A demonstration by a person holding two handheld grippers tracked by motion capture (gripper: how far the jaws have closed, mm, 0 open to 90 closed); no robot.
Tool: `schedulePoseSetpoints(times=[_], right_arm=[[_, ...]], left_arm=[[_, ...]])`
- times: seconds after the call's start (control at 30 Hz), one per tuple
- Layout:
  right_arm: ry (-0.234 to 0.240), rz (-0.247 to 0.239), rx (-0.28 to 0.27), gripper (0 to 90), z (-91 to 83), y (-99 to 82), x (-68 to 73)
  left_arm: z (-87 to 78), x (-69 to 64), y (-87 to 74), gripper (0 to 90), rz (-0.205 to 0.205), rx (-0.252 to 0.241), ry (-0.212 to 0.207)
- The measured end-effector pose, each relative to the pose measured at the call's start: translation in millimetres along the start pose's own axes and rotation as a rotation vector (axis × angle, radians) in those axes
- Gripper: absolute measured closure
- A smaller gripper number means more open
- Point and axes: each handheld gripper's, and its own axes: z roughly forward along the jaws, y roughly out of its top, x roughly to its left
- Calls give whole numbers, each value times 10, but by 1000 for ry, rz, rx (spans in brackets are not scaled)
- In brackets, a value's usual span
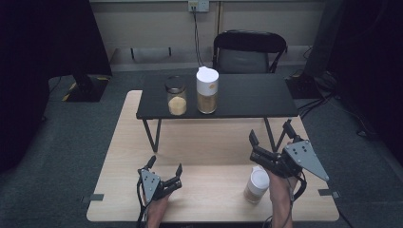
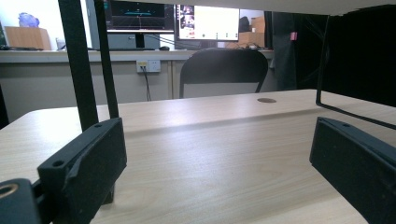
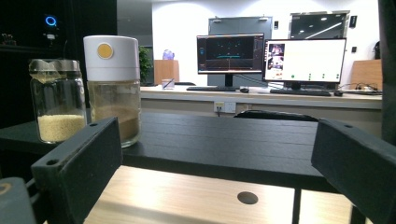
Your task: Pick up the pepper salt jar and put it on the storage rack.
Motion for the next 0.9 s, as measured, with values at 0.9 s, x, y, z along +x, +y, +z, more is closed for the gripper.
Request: schedulePoseSetpoints(times=[0.9], right_arm=[[-79, 16, -19, 8, -332, -306, -164]], left_arm=[[0, 0, 0, 33, 0, 0, 1]])
